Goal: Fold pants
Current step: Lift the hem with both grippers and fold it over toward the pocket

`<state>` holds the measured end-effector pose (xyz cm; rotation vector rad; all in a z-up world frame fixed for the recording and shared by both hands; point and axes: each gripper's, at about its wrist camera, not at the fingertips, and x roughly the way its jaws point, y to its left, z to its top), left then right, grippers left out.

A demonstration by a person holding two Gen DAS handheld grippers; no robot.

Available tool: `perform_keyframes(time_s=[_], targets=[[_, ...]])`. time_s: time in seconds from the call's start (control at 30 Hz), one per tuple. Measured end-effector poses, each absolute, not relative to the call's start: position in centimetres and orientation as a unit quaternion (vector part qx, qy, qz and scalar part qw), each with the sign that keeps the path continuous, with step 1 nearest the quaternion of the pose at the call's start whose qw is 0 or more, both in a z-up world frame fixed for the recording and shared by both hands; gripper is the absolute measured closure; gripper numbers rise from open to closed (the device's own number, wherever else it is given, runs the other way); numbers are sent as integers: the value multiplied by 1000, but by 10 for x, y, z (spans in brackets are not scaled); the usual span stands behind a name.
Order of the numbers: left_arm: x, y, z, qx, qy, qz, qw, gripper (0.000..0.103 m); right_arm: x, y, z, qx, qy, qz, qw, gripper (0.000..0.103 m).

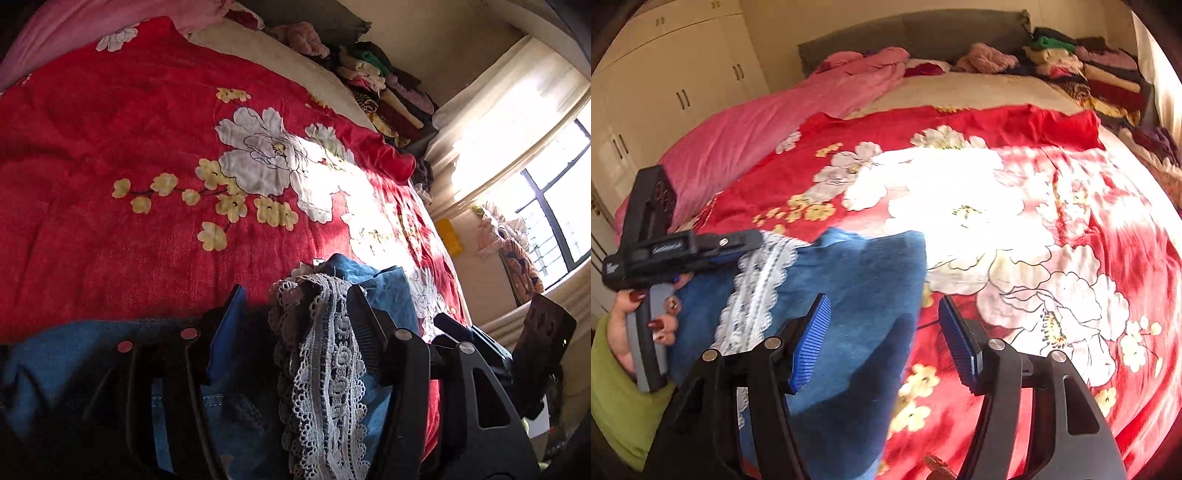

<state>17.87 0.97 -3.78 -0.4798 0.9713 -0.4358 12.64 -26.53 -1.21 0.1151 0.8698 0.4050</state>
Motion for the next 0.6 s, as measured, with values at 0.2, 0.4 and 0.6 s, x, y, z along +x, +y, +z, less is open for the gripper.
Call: perform_keyframes(time_s=[0.2,0.4,0.6], targets=[[194,2,-52,-241,476,-186,825,73,183,-275,-41,92,459,202,860,44],[185,-10,-28,-200,447,-191,851,95,177,-282,-43,129,438,250,854,93],[189,-11,-47,-178,458,-179,852,92,168,-272,-40,75,427,211,876,92]])
